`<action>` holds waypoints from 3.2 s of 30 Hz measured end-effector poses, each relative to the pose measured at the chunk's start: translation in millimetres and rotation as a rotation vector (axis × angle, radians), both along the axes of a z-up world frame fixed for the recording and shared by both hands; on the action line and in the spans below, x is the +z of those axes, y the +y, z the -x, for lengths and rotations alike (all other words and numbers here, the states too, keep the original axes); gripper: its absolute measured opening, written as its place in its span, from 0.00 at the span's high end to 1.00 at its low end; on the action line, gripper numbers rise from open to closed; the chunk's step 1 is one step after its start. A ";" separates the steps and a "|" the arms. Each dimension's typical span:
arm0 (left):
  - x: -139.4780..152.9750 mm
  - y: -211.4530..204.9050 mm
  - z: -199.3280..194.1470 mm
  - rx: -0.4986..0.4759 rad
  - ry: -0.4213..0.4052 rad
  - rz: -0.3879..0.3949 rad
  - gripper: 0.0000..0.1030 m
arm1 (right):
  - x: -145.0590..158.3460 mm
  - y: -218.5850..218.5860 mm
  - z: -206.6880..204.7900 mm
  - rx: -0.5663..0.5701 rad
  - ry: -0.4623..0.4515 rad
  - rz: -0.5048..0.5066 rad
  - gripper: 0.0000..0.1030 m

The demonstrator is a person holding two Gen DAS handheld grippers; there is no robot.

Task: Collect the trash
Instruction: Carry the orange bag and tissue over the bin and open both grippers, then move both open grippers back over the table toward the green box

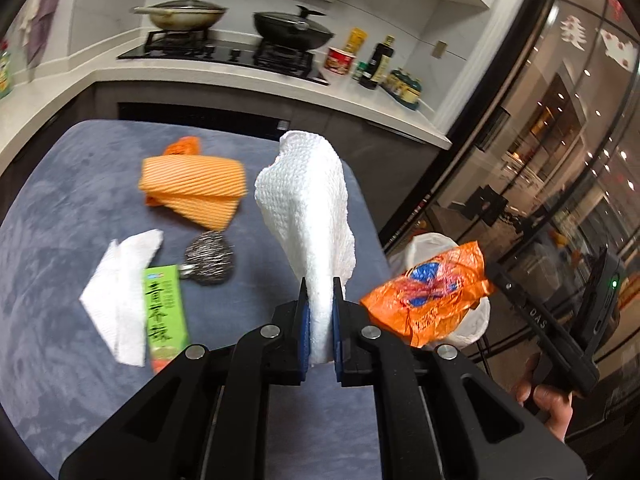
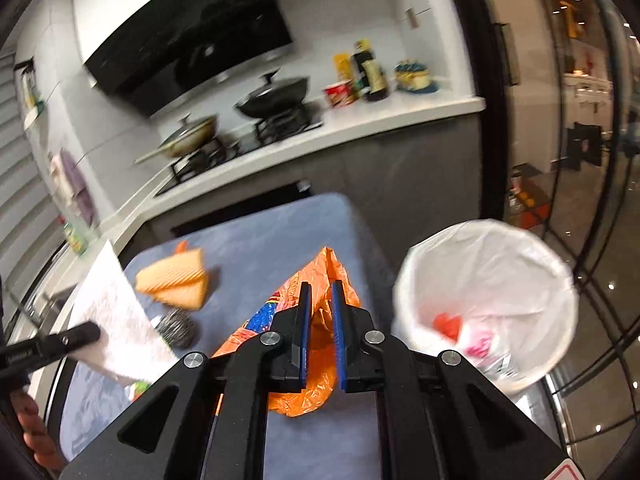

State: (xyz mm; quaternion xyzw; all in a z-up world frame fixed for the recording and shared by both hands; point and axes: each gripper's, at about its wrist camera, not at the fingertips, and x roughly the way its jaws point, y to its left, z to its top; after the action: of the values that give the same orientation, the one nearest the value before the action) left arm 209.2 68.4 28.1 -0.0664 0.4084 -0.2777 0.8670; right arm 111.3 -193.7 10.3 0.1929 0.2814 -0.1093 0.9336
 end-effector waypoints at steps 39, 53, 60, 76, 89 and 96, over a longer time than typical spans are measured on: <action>-50.2 -299.5 2.8 -0.440 0.045 -0.127 0.82 | -31.7 -177.6 39.9 -0.369 0.079 0.015 0.89; -37.0 -287.4 -0.3 -0.391 0.011 -0.090 0.48 | -20.2 -165.1 47.0 -0.361 0.049 0.028 0.69; -27.0 -259.9 -2.0 -0.323 -0.022 -0.080 0.38 | -13.3 -147.3 44.9 -0.328 0.032 0.039 0.61; -19.1 -107.2 -14.1 0.028 -0.024 -0.114 0.11 | -2.0 -43.5 11.9 -0.087 0.013 0.050 0.49; -32.1 41.0 -19.6 0.277 0.028 -0.179 0.11 | -12.9 81.0 -19.9 0.162 0.056 0.050 0.42; -49.9 118.8 -17.5 0.427 0.074 -0.213 0.11 | -30.5 150.4 -38.2 0.301 0.112 0.055 0.42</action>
State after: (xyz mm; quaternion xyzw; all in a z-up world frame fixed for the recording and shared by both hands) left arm 226.6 187.2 -21.8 -0.0696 0.4438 -0.0408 0.8925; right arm 149.5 -43.3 -20.2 0.1164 0.3558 0.0138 0.9272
